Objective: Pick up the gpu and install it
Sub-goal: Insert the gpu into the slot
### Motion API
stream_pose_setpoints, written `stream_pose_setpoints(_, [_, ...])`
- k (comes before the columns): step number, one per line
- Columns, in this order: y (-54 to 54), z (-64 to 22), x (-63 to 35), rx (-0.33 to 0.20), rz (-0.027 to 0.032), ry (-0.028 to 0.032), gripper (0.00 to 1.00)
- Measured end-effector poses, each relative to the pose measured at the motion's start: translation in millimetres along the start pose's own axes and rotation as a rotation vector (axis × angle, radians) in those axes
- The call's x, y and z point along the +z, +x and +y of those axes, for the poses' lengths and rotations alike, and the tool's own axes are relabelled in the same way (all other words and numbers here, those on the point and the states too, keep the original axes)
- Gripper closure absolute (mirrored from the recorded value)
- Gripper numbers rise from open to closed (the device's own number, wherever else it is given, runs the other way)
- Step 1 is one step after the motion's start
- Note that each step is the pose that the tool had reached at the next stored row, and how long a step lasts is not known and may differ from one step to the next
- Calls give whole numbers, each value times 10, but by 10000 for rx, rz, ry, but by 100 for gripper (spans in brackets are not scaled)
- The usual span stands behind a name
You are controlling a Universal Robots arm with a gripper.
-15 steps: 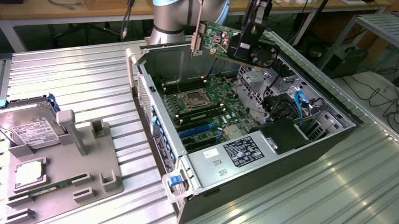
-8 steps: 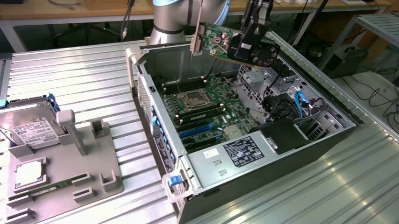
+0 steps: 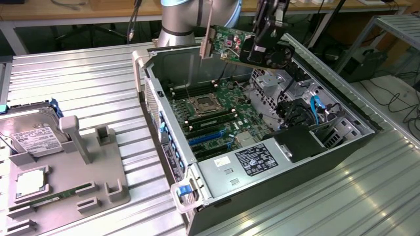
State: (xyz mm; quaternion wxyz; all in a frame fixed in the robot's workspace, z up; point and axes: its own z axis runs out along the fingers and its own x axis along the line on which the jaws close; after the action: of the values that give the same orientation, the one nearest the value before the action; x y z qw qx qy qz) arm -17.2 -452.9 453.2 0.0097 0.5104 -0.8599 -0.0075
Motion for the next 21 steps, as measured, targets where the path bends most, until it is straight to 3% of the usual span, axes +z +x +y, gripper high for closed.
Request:
stream_pose_setpoints(10, [0,0,0,-1043,23,9,72])
stream_pose_setpoints(18, [0,0,1,-1426,32,13,72])
stream_pose_setpoints(21, [0,0,1,-1826,41,17,72])
